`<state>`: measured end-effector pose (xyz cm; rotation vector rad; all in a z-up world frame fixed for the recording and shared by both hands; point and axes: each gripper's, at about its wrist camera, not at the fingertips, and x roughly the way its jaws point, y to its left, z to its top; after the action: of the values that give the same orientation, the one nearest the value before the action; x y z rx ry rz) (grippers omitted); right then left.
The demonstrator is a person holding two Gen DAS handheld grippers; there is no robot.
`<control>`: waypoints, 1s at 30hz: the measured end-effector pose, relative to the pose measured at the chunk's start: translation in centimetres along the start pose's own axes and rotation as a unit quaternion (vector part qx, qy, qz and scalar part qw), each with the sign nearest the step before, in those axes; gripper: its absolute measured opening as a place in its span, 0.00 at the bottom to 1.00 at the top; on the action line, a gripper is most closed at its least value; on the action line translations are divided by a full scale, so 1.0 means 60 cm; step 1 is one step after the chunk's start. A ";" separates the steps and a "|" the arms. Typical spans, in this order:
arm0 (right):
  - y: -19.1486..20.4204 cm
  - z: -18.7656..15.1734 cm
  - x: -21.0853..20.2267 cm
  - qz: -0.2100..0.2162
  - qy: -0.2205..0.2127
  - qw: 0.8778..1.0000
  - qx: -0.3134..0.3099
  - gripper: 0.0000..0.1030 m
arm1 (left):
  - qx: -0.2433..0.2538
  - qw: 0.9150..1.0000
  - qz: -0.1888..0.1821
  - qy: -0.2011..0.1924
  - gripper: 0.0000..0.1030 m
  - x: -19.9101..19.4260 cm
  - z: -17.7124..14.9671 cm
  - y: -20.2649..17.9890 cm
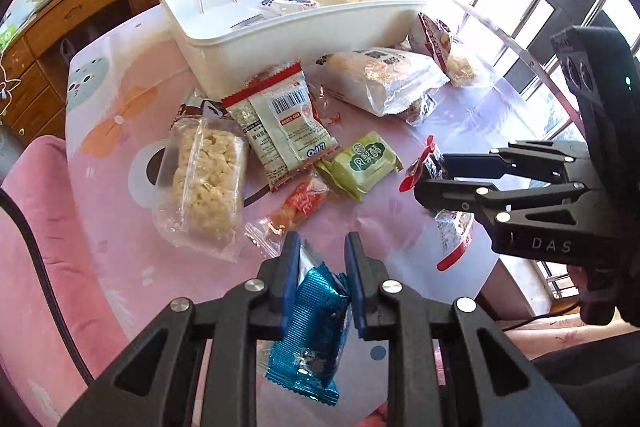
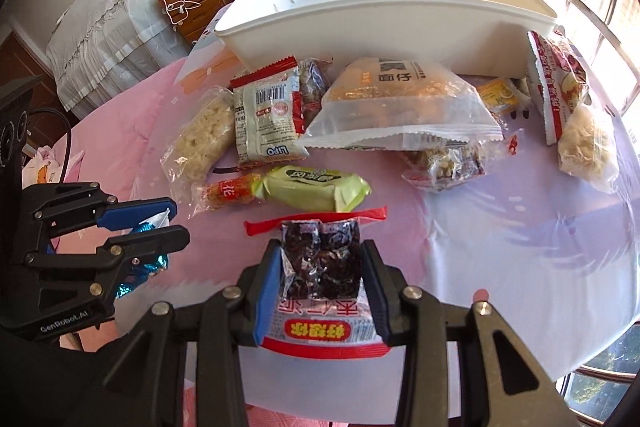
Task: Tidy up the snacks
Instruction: 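Carry both snacks over the basket and release them inside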
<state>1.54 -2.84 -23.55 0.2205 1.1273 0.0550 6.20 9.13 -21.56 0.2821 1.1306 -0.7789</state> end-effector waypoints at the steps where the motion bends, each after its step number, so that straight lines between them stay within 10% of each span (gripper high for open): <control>1: -0.001 -0.001 -0.010 0.003 -0.005 1.000 0.004 0.38 | -0.006 1.000 -0.002 -0.005 0.20 -0.010 0.002 0.001; 18: 0.006 0.081 -0.127 0.035 -0.066 0.997 -0.008 0.38 | -0.032 0.997 -0.033 -0.065 0.20 -0.138 0.117 -0.031; 30: -0.083 0.210 -0.151 0.054 -0.072 0.995 -0.048 0.38 | -0.105 0.988 0.013 -0.112 0.20 -0.145 0.232 -0.034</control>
<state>8.66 -10.98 -11.31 0.1967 0.9655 0.1867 12.81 3.34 -7.56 0.0309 0.9842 -0.6456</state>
